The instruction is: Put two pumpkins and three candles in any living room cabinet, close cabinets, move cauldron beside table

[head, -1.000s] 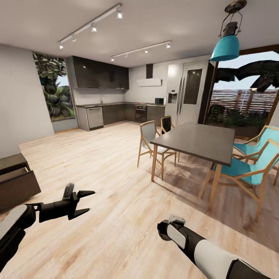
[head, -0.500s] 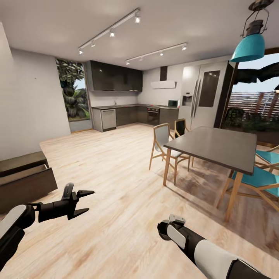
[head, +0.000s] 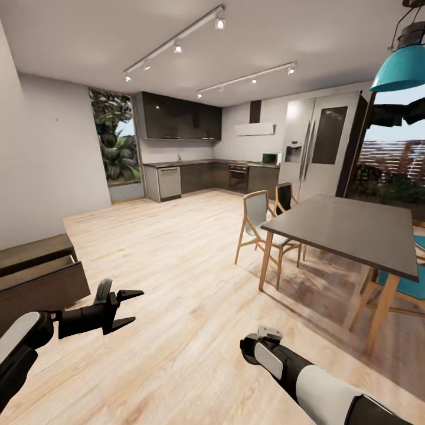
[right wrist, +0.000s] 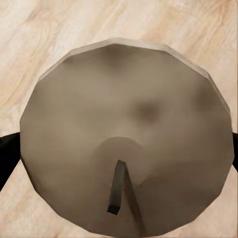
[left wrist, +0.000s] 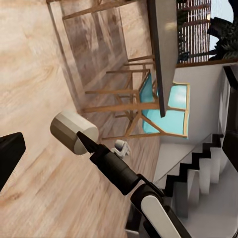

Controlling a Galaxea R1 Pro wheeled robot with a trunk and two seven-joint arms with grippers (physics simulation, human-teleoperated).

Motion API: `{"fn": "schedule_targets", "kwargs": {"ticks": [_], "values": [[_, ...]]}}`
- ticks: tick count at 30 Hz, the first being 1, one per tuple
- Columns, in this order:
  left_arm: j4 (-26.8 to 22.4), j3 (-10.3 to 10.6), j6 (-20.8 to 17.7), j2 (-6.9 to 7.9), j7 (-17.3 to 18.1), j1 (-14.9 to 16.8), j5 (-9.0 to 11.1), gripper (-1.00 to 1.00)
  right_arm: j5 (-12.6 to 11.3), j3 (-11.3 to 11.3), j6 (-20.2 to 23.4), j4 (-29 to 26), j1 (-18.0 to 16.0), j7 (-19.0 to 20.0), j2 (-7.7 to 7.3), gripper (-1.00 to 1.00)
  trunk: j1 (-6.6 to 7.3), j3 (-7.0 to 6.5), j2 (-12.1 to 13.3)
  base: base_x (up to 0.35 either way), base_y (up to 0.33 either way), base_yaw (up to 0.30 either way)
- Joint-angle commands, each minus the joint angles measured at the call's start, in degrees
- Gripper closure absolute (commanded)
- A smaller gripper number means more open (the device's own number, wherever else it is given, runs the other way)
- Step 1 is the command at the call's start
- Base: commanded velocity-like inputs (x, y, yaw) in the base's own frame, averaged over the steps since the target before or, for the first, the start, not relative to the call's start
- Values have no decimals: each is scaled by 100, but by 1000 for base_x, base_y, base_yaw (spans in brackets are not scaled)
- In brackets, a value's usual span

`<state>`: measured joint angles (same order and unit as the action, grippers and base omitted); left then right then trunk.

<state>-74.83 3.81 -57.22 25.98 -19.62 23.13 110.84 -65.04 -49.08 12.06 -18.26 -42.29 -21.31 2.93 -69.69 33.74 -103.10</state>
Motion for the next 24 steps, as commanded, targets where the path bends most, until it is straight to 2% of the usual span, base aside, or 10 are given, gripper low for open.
{"fn": "schedule_targets", "kwargs": {"ticks": [1, 16, 24], "values": [[-1, 6, 0, 4, -51, 5, 61, -100, -17, -36, 17, -12, -8, -45, -3, 100, -2, 6, -3, 274, 167, 0], [-1, 6, 0, 4, -52, 6, 61, -100, -26, -30, 24, -186, -6, -63, -3, 100, -2, 6, -3, 270, 217, 2], [-1, 6, 0, 4, -53, 3, 61, -100, -26, -31, 29, -186, -8, -67, -3, 100, -2, 6, -3, 264, 220, 234]]}}
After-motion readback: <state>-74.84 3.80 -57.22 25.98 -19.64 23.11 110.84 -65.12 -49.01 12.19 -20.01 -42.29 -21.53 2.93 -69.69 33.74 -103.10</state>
